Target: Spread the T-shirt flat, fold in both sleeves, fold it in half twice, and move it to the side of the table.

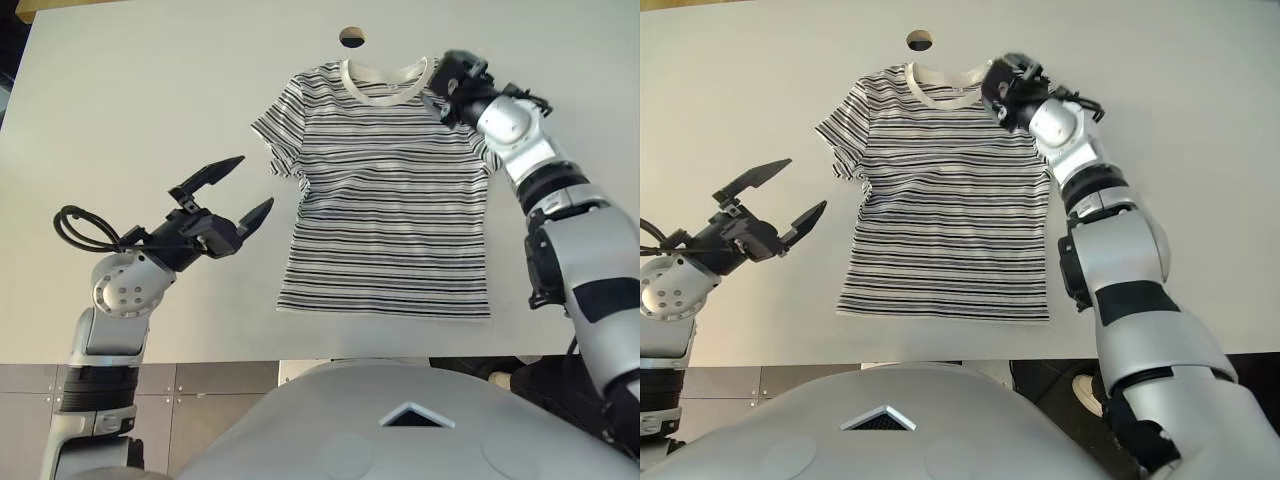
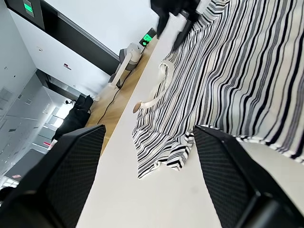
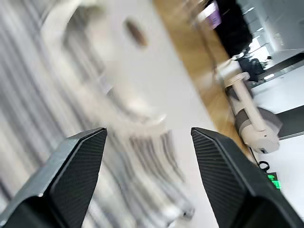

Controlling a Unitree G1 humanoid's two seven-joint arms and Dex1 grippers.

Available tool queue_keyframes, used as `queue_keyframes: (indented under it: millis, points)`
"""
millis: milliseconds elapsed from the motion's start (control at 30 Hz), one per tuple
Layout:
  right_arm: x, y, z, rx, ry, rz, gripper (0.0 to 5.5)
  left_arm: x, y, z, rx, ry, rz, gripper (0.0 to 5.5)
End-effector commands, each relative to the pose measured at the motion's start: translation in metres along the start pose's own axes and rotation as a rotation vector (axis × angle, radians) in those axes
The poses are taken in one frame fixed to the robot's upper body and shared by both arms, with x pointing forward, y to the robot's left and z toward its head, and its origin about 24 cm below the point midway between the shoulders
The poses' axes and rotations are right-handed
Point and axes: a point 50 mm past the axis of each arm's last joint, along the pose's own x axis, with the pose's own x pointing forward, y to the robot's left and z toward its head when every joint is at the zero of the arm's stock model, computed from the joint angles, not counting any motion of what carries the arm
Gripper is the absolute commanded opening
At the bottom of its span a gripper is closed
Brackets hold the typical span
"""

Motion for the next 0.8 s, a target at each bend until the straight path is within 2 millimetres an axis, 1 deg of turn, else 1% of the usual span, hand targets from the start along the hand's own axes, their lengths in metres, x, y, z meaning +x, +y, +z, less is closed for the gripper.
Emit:
queue_keyframes:
  millis: [33,67,133,200,267,333,400,567,667,800]
  points:
    - [0.0,-0.042,0.038,0.057,-0.127,-0.009,3.29,0.005,0.011,-0.009,0.039,0.0,-0.045,3.43]
    - [-0.002,-0.048,0.043,0.068,-0.152,0.001,3.29,0.008,0.015,-0.012,0.063,0.006,-0.056,3.43]
    - [-0.006,-0.053,0.047,0.084,-0.203,0.04,3.29,0.017,0.027,-0.02,0.151,0.027,-0.068,3.43]
    - [-0.009,-0.053,0.049,0.087,-0.252,0.086,3.29,0.026,0.036,-0.029,0.255,0.06,-0.087,3.43]
    - [-0.013,-0.049,0.052,0.082,-0.315,0.143,3.29,0.038,0.04,-0.04,0.402,0.096,-0.155,3.43]
    - [-0.018,-0.044,0.054,0.078,-0.376,0.204,3.29,0.049,0.043,-0.048,0.506,0.114,-0.205,3.43]
    - [-0.027,-0.039,0.056,0.076,-0.44,0.276,3.29,0.063,0.043,-0.054,0.594,0.123,-0.255,3.43]
    - [-0.056,-0.022,0.066,0.079,-0.548,0.398,3.29,0.086,0.038,-0.068,0.749,0.135,-0.348,3.43]
    - [-0.072,-0.016,0.073,0.098,-0.578,0.406,3.29,0.096,0.037,-0.076,0.792,0.15,-0.372,3.43]
    - [-0.085,-0.009,0.077,0.123,-0.589,0.414,3.29,0.102,0.034,-0.085,0.823,0.176,-0.407,3.43]
